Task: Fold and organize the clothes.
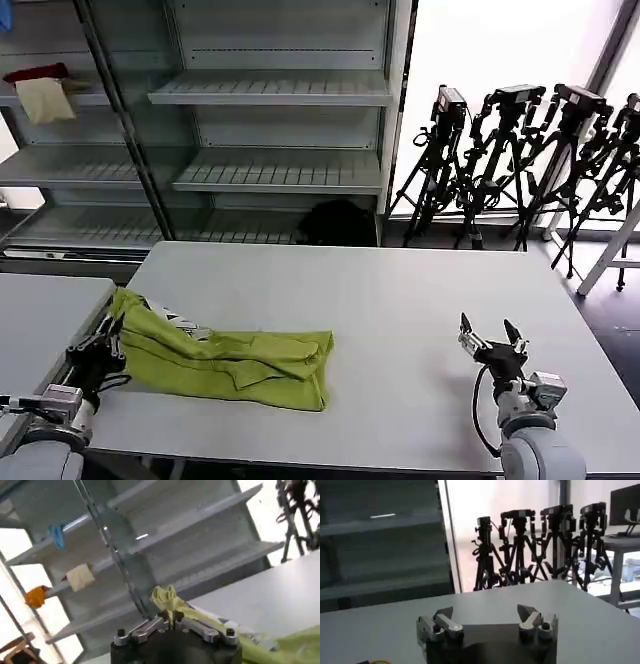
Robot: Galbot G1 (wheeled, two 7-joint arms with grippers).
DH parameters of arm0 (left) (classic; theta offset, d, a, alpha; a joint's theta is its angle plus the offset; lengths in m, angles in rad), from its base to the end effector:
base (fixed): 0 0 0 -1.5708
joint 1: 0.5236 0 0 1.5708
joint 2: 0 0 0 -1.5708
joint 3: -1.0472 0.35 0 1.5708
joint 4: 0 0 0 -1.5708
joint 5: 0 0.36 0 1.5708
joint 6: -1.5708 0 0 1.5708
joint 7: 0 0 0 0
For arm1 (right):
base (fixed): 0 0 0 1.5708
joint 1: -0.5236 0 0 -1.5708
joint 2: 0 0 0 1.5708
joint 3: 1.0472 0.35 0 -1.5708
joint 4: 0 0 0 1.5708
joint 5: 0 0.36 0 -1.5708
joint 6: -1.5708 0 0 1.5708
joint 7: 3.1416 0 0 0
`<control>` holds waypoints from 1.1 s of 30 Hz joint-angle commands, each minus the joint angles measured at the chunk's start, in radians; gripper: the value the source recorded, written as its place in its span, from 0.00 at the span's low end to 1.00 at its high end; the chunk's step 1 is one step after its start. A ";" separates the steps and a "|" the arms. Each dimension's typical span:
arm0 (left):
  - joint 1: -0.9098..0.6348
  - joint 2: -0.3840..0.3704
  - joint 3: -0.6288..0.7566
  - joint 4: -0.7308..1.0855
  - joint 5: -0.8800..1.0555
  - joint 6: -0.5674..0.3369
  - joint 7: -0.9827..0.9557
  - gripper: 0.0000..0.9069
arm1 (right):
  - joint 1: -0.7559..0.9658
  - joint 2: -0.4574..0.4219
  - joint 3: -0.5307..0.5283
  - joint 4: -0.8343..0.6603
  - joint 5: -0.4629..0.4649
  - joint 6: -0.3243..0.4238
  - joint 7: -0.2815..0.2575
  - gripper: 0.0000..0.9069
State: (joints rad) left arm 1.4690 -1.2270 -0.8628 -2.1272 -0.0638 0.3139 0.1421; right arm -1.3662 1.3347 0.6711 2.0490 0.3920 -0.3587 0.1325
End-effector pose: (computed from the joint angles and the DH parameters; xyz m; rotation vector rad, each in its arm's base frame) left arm 0.2154 0.1496 -0.2241 0.0747 -2.9517 -0.5385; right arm 0.2474 -0.0888 -0.2589 -0.1776 -2.9470 -0.1542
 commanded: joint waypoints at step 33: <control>-0.105 -0.246 0.666 0.053 -0.251 0.229 -0.240 0.41 | 0.001 -0.002 0.002 0.005 -0.027 -0.010 -0.020 1.00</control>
State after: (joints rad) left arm 1.3816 -1.4303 -0.2514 -2.1695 -0.3560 0.5331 -0.0709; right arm -1.3674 1.3331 0.6728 2.0294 0.3621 -0.3644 0.1188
